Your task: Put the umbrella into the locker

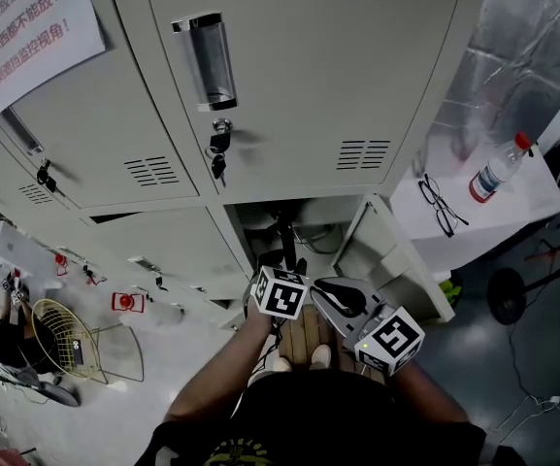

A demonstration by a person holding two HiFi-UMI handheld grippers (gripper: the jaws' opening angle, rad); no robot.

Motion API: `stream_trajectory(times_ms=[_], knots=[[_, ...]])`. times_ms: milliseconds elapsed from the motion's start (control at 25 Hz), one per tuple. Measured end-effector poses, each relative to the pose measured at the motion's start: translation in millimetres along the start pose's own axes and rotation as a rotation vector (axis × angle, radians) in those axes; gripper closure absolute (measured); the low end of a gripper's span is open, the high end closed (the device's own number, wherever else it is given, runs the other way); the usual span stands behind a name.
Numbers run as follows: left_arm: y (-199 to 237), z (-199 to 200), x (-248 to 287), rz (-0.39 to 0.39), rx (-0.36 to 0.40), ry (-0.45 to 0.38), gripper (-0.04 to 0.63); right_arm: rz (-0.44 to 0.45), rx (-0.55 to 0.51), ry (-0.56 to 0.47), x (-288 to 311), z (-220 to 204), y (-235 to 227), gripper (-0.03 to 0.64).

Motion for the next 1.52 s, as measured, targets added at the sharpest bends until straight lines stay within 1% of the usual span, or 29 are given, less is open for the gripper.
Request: stream_trajectory(times_ms=[120,200,280,480,680,840,1000,1200,1400,1520], knots=[[0,1,-2,-0.017,-0.015,-0.003,0.422,-0.006,0.019,0.002,0,-1,0,0.581],[2,5,-6,-0.015,-0.004,-0.004,0.425,-0.007,0.033,0.005,1,-1,0,0.581],[4,10,-8,-0.011,0.006,-0.011,0.426,0.001,0.017,0.004,3,-3,-2,0.581],[13,24,-10,-0.009,-0.002,-0.036,0.434,0.008,0.005,0.004,6,-4,-4,0.581],[21,42,-12,0.000,-0.008,-0.071,0.440,-0.003,0.023,0.007,8,-1,-10,0.581],[29,51,-7,0.006,-0.014,-0.082,0.445,0.000,-0.002,0.009,11,-1,-17,0.581],[35,58,-1,0.014,-0.019,-0.095,0.448,-0.007,0.014,0.018,16,2,-23,0.581],[44,64,11,0.022,-0.020,-0.103,0.450,0.001,-0.011,0.023,23,1,-32,0.581],[51,68,23,0.032,-0.016,-0.095,0.451,-0.009,0.019,0.034,27,1,-35,0.581],[54,70,30,0.036,-0.016,-0.093,0.451,-0.005,-0.005,0.037,27,0,-37,0.581]])
Point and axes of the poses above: the fingertips, and each gripper's own axes: x forward along the fingers, y to its left, z out of its top, the point moved 5 cm from there along -x, backward along the fingers, and after that the axes turned 5 degrees about -z, right-handed, at the moved point
